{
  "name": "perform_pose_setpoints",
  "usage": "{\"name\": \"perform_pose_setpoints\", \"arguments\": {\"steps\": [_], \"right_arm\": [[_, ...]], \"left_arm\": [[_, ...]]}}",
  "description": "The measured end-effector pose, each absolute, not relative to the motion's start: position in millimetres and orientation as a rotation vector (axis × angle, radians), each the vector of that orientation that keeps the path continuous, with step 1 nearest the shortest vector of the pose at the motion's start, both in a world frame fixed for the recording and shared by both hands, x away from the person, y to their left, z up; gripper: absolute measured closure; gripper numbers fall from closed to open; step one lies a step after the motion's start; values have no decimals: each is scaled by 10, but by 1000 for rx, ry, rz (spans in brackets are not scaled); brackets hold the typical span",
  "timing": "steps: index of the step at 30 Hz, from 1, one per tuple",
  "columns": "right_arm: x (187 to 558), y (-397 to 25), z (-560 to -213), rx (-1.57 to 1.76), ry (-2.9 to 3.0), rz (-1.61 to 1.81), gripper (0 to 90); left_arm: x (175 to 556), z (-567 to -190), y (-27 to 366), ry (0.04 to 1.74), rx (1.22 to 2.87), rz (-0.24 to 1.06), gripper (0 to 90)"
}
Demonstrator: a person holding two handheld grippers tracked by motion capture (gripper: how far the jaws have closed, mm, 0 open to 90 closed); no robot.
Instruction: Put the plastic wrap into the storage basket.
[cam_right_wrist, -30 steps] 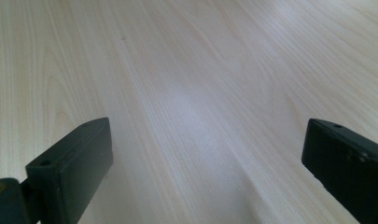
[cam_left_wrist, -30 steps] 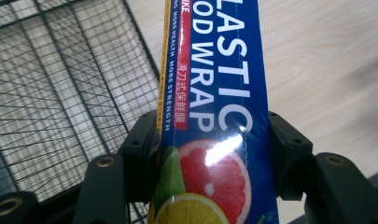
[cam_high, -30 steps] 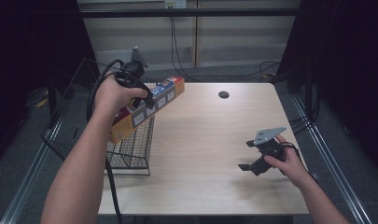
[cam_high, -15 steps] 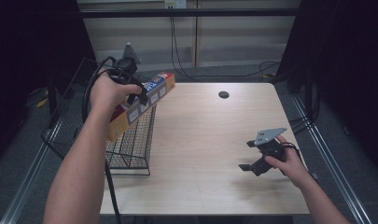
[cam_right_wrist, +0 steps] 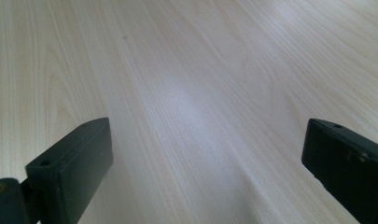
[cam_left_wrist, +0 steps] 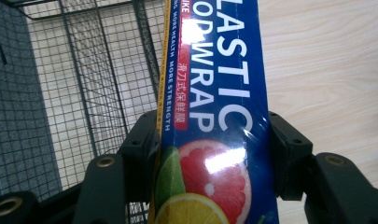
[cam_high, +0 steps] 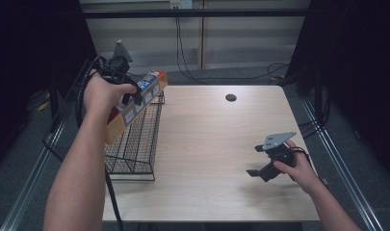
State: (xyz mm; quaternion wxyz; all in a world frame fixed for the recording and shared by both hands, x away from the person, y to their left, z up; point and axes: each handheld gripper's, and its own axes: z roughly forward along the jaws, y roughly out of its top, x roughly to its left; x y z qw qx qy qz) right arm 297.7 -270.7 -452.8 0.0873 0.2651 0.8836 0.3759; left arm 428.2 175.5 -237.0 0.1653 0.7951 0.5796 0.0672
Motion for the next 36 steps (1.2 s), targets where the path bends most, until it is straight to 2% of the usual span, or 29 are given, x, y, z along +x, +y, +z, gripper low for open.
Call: {"name": "perform_pose_setpoints", "arguments": {"steps": [36], "right_arm": [[2974,-2720,-4523,783,2628,1125,16]], "left_arm": [[4222,-2273,2357,1915,2050,330,445]]}}
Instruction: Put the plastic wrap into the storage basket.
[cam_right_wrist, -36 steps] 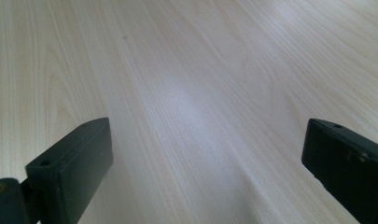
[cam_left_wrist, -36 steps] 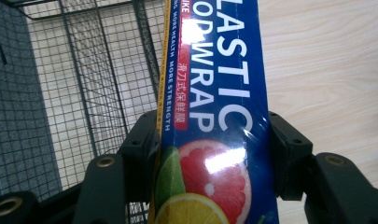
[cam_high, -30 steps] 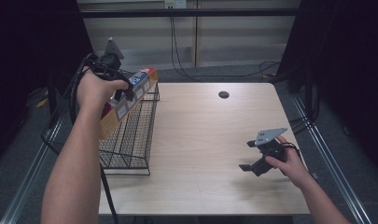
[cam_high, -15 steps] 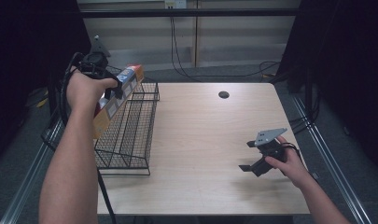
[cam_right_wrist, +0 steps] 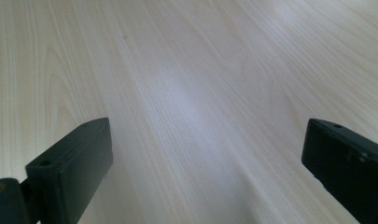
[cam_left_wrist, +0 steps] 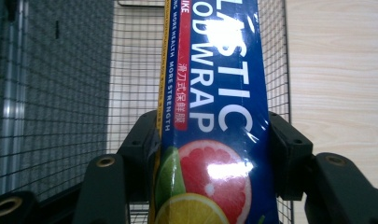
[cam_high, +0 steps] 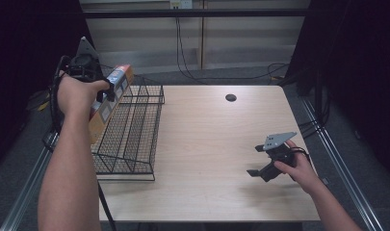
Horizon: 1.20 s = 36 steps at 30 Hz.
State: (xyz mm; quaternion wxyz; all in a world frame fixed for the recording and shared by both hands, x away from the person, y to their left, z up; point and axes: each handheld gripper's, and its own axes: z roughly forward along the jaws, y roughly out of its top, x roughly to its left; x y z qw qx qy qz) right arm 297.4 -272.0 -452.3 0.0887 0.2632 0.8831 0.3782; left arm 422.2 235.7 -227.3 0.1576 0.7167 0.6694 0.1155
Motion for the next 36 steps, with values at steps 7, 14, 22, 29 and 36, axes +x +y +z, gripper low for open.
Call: {"name": "perform_pose_setpoints", "arguments": {"steps": [7,14,22,29,36], "right_arm": [[2974,-2729,-4517,784,2622,1132,16],[2976,-2728,-4519,784,2624,1134,16],[2973,-2726,-4522,777,2628,1131,16],[2968,-2726,-4520,776,2624,1128,16],[2963,-2720,-4523,771,2631,1124,16]], "left_arm": [[4188,-2313,2479,1975,2010,353,445],[4164,-2361,2576,2035,1972,380,445],[4142,-2415,2628,2073,1930,386,444],[4129,-2423,2678,2088,1919,389,444],[4118,-2482,2740,2114,1901,389,443]]}}
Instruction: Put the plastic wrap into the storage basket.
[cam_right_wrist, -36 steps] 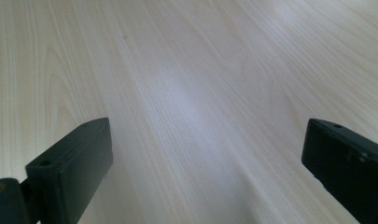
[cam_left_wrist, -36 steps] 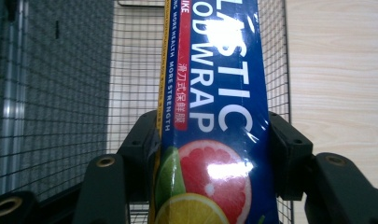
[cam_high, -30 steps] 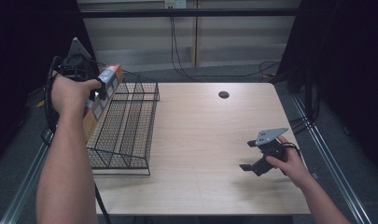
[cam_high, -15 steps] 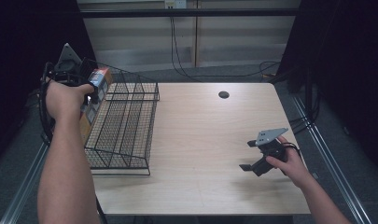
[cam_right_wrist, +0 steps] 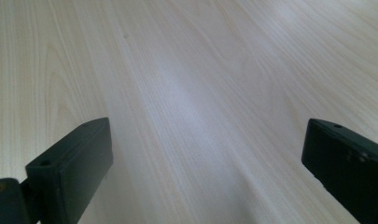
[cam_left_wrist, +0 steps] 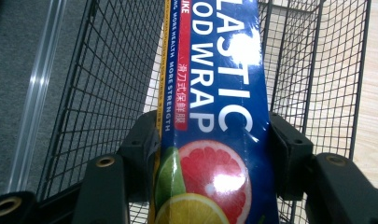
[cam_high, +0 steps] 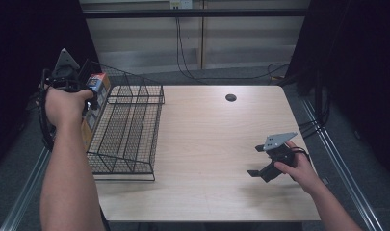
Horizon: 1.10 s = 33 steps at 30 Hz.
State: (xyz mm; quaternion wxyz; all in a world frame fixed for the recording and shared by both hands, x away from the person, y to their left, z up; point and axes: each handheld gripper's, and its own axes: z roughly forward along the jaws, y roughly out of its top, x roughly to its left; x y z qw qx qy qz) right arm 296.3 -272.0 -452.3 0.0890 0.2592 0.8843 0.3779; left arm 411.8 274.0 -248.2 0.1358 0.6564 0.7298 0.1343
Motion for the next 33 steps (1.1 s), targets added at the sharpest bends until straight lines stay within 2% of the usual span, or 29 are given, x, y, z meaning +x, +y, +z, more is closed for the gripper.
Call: {"name": "perform_pose_setpoints", "arguments": {"steps": [15,33], "right_arm": [[2965,-2704,-4537,767,2631,1113,16],[2961,-2701,-4536,758,2632,1111,16]], "left_arm": [[4084,-2589,2872,2153,1874,377,441],[4139,-2737,2774,2144,1904,330,438]]}}
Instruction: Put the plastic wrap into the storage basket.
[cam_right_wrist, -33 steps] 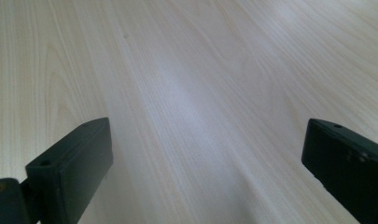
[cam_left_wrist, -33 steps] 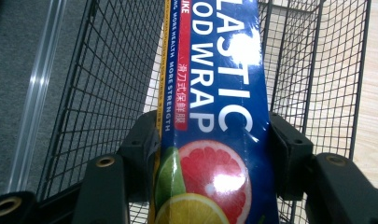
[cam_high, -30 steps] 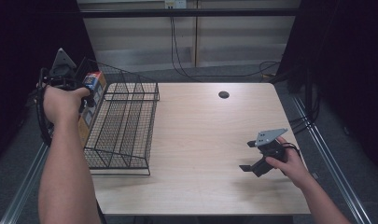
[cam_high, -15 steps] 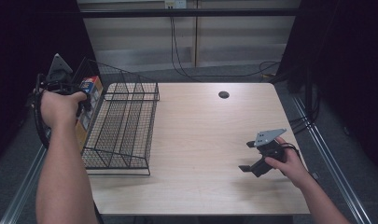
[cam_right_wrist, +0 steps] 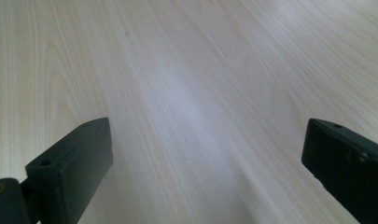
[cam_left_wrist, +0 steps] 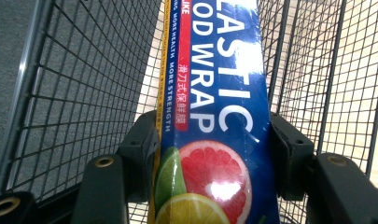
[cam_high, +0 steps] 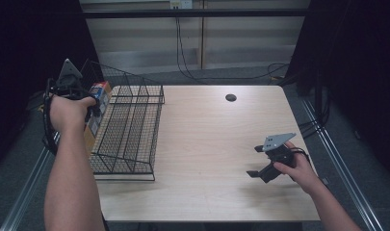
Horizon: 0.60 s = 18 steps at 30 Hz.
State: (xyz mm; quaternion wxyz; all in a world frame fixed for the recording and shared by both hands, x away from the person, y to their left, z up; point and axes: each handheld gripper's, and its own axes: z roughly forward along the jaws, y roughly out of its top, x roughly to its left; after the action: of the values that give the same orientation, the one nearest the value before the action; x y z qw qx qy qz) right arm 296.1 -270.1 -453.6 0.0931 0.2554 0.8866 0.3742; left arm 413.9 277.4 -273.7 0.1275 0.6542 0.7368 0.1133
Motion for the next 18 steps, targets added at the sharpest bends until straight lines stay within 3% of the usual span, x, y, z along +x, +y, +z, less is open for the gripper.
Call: {"name": "perform_pose_setpoints", "arguments": {"steps": [18], "right_arm": [[2962,-2693,-4541,750,2639,1113,16]], "left_arm": [[4143,-2833,2773,2130,1928,297,434]]}}
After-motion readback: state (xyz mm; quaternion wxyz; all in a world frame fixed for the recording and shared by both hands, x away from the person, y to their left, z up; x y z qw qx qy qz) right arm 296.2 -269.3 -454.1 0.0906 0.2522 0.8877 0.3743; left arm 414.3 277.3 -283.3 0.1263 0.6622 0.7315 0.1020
